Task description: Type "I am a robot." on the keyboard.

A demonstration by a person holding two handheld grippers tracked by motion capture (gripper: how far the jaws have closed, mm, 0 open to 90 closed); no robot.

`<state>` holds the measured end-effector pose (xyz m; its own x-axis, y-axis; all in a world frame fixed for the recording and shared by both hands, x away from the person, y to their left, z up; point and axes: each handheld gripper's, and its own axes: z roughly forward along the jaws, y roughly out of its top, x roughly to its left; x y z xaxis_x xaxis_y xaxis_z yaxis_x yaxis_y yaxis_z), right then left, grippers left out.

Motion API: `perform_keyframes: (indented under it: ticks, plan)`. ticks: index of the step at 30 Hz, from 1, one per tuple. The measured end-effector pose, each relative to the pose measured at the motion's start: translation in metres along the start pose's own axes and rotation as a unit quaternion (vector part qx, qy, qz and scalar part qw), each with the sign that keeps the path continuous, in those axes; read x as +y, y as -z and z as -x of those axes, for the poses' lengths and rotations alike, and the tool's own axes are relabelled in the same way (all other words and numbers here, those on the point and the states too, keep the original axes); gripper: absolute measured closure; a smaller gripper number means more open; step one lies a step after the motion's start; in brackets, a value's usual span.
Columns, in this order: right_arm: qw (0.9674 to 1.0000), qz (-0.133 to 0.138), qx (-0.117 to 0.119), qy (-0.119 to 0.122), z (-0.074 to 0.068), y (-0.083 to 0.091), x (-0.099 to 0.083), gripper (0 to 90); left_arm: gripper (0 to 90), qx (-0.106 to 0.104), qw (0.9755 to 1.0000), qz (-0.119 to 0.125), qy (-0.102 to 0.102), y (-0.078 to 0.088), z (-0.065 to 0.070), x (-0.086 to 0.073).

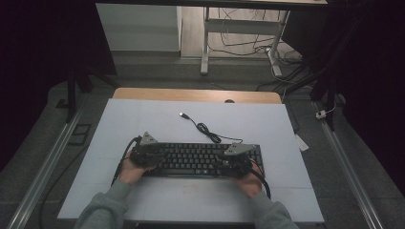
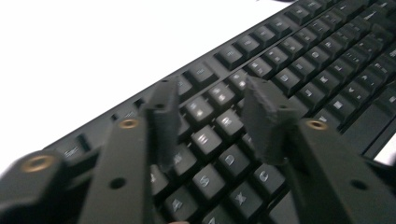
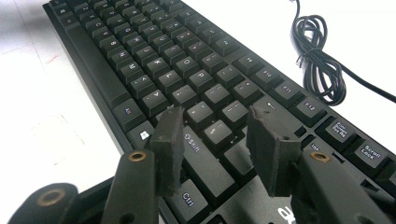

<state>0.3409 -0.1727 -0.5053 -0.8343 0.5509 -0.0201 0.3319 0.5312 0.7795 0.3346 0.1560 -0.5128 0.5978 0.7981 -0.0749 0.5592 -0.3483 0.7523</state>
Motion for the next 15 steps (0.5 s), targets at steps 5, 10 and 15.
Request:
perform_keyframes:
  ticks: [5,10,15]
  plan:
    - [1.0,0.001,0.0,-0.001,0.0,0.0,0.0,56.5,83.0,-0.02,0.9996,-0.011,-0.014,-0.011,0.006,0.005]
    - [1.0,0.001,0.0,-0.002,0.0,0.0,0.0,56.4,89.0,-0.032,0.9989,-0.026,-0.022,-0.017,0.009,0.006]
    - [1.0,0.001,-0.001,-0.002,0.0,0.0,0.0,56.3,89.0,-0.035,0.9986,-0.031,-0.024,-0.019,0.011,0.006]
